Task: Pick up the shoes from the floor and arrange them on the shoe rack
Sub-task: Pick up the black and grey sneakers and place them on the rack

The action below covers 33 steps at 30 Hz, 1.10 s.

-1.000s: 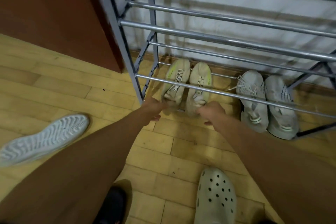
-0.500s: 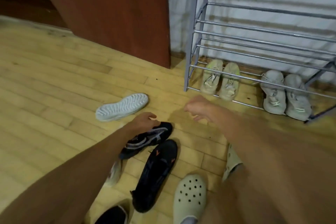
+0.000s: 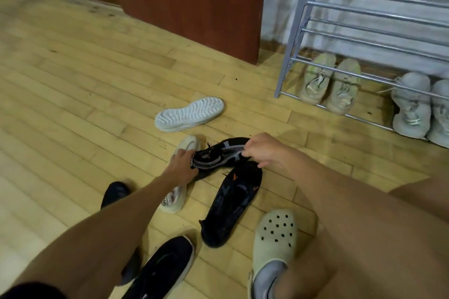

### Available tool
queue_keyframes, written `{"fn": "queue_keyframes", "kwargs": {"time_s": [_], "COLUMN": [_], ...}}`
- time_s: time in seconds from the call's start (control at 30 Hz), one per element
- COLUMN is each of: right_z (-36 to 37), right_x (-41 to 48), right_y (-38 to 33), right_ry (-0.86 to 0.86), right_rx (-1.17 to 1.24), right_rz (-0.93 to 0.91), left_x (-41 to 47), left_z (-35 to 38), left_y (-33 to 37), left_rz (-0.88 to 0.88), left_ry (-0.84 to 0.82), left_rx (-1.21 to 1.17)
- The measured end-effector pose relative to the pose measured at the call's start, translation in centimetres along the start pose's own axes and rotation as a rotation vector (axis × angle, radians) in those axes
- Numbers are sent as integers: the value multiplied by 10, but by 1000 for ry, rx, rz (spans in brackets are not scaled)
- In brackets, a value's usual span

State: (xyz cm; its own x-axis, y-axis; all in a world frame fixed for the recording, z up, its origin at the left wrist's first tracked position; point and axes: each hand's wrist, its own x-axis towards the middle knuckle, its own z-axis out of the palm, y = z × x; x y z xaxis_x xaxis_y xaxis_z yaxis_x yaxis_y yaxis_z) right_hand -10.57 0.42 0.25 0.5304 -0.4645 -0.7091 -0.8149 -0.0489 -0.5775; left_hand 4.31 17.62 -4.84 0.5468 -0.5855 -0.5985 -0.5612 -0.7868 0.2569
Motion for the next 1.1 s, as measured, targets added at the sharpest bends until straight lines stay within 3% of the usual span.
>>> {"fn": "queue_keyframes", "kwargs": {"time_s": [0.23,0.47,0.57,0.83,1.1], "right_z": [-16,-22,-25,-27,-59], "right_x": [37,51,44,-17,-109], "right_y": [1,21,21,1,-9], "right_ry": [34,-2,9,31,189], "right_rx": [15,26,24,22,-22], "right_rz": [-31,9,10,-55,-86], "left_x": [68,87,77,16,-70], "left_z": [8,12,10,-5,-77], "left_y": [3,15,22,29,113], "left_rz": [-68,-127,-122,-208,87], "left_ry": [-109,-175,-245,-301,-165], "left_rx": [181,394,373,-250,-718]}}
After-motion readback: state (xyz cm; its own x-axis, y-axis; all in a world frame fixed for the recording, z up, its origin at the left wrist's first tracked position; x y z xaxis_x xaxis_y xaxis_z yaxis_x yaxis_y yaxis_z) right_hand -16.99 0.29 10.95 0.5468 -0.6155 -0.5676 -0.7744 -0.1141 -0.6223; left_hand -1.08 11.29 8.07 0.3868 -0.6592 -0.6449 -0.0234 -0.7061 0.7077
